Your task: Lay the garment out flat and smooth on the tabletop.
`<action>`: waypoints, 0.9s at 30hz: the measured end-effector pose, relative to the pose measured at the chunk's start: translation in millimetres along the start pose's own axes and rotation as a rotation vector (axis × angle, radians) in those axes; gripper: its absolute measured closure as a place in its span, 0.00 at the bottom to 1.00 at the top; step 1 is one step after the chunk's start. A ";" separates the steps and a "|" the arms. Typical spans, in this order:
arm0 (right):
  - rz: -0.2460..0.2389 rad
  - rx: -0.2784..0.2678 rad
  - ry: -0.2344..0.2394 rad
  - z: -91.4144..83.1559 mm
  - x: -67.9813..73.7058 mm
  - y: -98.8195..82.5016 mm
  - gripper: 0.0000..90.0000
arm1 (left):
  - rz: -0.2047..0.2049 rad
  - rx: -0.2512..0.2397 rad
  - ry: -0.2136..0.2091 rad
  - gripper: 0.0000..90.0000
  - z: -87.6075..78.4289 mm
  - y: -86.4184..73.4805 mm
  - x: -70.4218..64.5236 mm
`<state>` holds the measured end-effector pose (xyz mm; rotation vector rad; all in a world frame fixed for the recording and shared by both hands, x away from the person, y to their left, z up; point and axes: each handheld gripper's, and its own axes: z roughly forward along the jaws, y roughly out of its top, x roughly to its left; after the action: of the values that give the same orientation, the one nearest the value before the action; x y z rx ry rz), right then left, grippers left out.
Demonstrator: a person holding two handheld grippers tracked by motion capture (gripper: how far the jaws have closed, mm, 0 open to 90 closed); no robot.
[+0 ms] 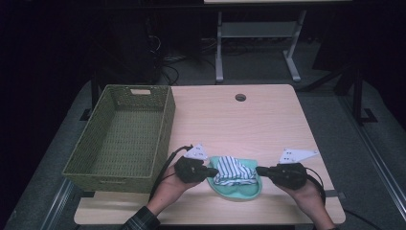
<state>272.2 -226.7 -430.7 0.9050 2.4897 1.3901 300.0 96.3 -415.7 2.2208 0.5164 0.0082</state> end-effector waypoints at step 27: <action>-0.004 0.099 0.066 25.7 10.0 -15.5 1.00 | 0.005 0.071 -0.055 0.99 42.2 -8.7 -3.4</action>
<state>267.8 -208.4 -456.2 0.8858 2.6291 1.3268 301.3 68.8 -449.0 2.2847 0.4881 -0.0696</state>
